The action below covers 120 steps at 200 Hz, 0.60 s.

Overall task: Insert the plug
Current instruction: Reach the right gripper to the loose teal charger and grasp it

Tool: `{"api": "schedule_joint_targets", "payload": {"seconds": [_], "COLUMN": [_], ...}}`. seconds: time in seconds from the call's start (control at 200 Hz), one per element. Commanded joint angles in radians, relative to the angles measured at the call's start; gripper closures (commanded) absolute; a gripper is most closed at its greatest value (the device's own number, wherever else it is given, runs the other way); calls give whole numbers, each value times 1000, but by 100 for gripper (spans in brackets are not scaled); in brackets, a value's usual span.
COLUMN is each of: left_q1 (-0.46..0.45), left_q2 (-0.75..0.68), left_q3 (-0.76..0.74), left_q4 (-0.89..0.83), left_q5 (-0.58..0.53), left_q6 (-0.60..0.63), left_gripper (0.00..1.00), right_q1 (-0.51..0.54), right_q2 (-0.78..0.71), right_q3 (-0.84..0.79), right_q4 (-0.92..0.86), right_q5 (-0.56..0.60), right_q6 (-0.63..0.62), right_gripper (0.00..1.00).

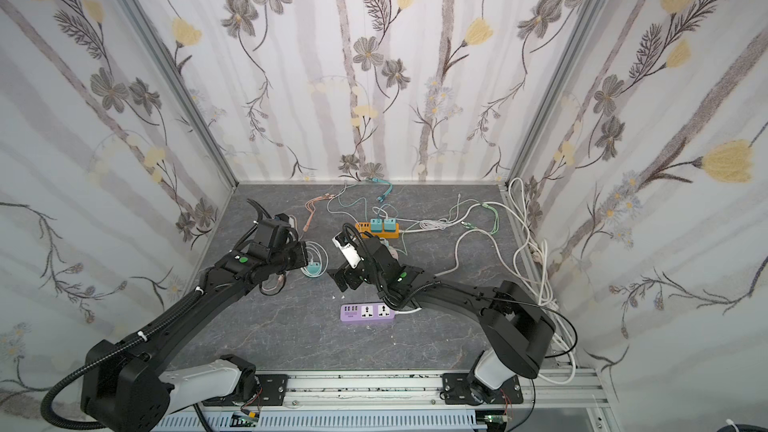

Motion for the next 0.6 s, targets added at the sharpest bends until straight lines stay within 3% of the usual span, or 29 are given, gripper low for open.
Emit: {"api": "schedule_joint_targets", "payload": {"seconds": [0.0,0.185,0.485,0.595], "left_q1": [5,6,6,6], "left_q2": [-36,-84,-143,-162], "left_q3": [36,94,156,159], "left_q4": [-27,-31,59,96], "left_q5": [20,25,95,111], "left_q6": [-91,-241,-411,-440], "left_gripper": [100,100,100,100], "right_q1": [6,6,18,21], "right_q2": [61,121,181,208], "right_q3": [18,19,29,30], "right_q4": [116,266,438,525], "right_q5": [-11,-21,151,165], "right_q6": [6,52,139,150], "right_gripper": [4,3,2,2]}}
